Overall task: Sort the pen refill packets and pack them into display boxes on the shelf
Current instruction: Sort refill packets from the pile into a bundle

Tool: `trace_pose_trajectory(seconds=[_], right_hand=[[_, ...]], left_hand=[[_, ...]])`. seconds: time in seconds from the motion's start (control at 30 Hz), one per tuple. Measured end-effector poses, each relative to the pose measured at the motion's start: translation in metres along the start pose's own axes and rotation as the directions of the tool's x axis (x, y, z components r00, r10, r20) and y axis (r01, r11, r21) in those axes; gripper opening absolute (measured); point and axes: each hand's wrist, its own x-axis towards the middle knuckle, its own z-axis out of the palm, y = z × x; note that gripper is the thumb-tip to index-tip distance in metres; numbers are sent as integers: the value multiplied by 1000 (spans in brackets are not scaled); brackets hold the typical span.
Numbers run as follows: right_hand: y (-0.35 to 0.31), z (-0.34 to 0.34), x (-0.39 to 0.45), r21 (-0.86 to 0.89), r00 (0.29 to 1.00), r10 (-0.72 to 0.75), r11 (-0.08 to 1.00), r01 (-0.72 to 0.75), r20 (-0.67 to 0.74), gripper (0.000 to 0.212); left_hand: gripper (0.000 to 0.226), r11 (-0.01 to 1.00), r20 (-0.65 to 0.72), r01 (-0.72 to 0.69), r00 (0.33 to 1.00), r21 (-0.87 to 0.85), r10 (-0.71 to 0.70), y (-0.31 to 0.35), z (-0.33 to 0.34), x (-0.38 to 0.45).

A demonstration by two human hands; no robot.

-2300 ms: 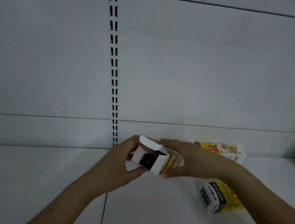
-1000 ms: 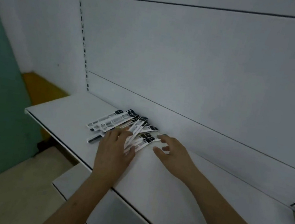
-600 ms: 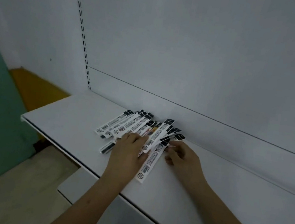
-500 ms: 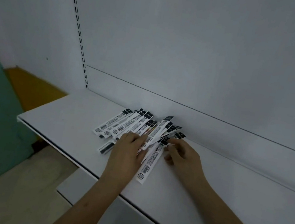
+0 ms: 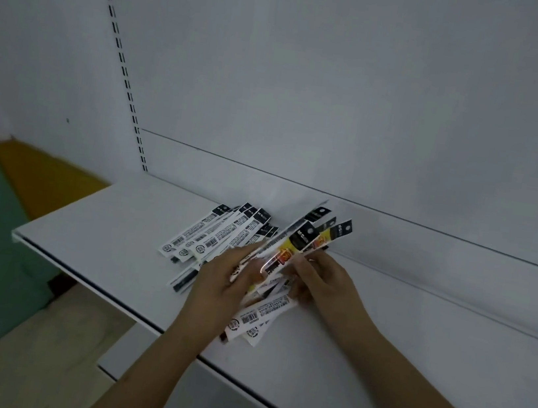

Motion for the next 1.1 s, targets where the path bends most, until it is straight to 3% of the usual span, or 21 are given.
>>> trace_pose_trajectory(seconds=[0.17,0.3,0.4,0.47,0.53,0.67,0.73,0.83,0.9,1.1], right_hand=[[5,-8,2,168,997,-53,985,44,53,41],[-3,-15,3,536,997,-64,844,29,46,48],[-10,-23,2,656,1000,11,755,-20,17,40],[-13,-31,2,705,999,29,710,2,-32,25],[-17,-39,2,648,992,3,758,80,-127,20],[-29,-52,3,379,966,-91,908,180,-241,15],[-35,-55,3,241,960,-82,959,149,-269,5],[-35,-57,2,89,944,-63,991,97,-325,15],[-32,-54,-1,8,949,-39,999,44,-313,20],[-10,-55,-20,-209,995,39,976,-57,-88,21]], left_hand=[[27,997,160,-13,987,-72,25,18,12,9],[13,998,269,-64,961,-20,67,26,28,15],[29,997,302,-72,952,41,56,20,32,19],[21,995,296,-85,953,49,67,12,34,17],[29,975,276,-164,954,149,118,3,35,11],[56,849,375,-345,907,401,192,-18,39,4],[57,837,362,-349,911,421,197,-23,43,6],[52,850,310,-337,925,405,219,-22,44,8],[50,857,308,-339,924,388,226,-22,42,7],[44,830,251,-404,911,386,326,-21,41,10]])
